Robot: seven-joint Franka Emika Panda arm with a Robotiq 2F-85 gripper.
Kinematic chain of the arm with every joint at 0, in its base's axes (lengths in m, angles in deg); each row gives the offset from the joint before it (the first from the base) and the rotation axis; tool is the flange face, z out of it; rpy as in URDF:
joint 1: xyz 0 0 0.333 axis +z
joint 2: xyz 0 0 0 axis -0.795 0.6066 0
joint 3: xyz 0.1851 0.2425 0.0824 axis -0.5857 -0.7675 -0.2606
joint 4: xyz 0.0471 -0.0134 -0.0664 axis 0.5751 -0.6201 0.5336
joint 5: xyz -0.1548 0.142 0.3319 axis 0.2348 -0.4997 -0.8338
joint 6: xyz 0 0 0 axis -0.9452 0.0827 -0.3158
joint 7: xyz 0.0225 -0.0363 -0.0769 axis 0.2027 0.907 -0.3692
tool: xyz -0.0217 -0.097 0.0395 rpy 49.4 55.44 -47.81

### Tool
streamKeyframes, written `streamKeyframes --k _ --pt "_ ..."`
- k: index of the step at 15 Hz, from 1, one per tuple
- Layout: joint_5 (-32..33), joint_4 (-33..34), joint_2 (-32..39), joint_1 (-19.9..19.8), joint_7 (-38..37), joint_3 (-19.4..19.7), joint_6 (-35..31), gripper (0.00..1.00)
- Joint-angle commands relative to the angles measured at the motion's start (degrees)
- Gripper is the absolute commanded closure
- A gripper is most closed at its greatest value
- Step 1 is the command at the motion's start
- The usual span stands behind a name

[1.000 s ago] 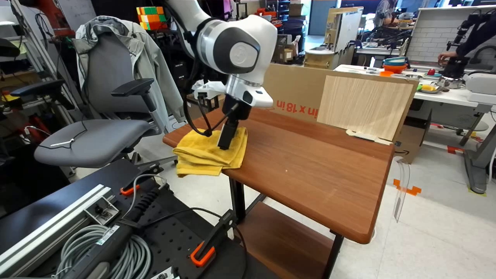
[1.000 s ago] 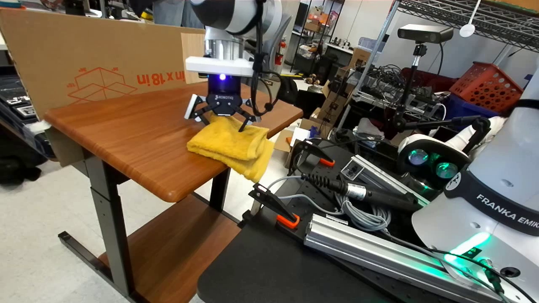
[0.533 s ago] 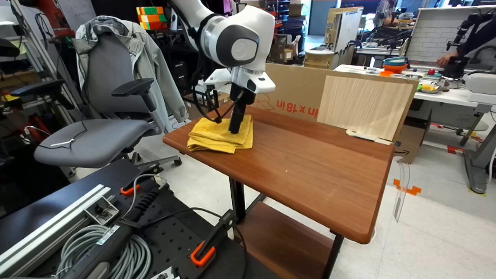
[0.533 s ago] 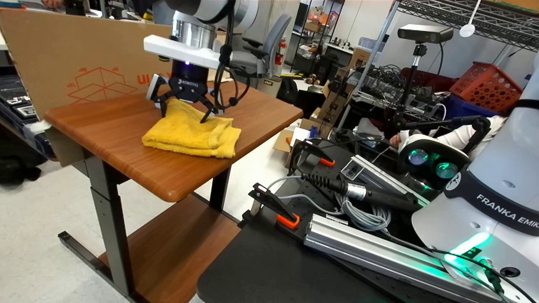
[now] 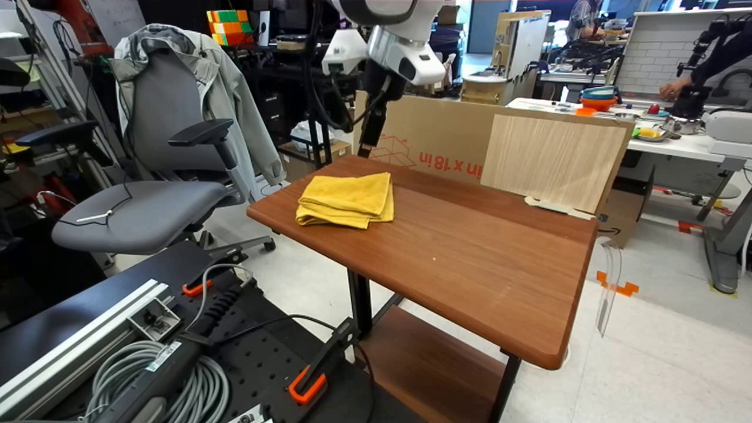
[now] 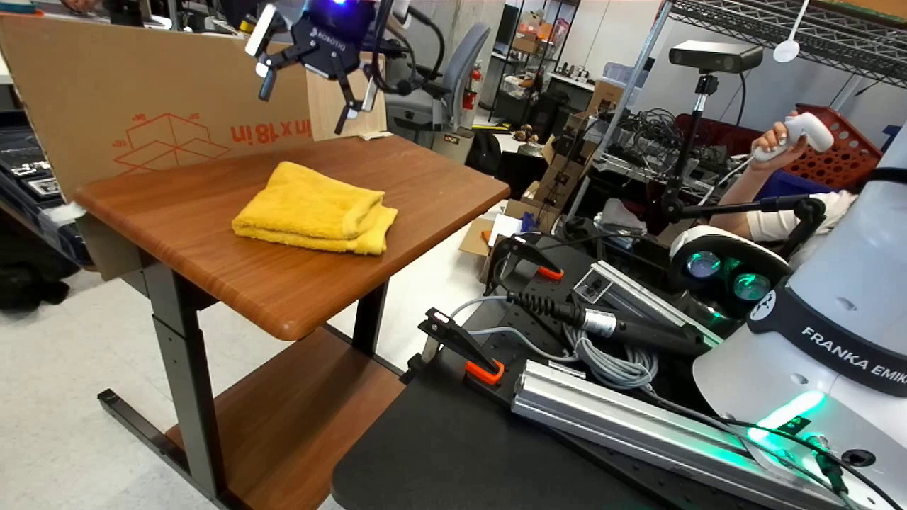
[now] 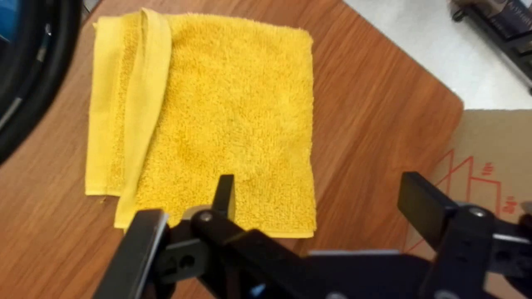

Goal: Use the yellow towel to wipe the table

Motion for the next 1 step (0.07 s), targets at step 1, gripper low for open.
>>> streamKeyframes --k 1 --pt "-1.58 -1.22 -2.53 0.64 2.00 1.46 2.02 0.00"
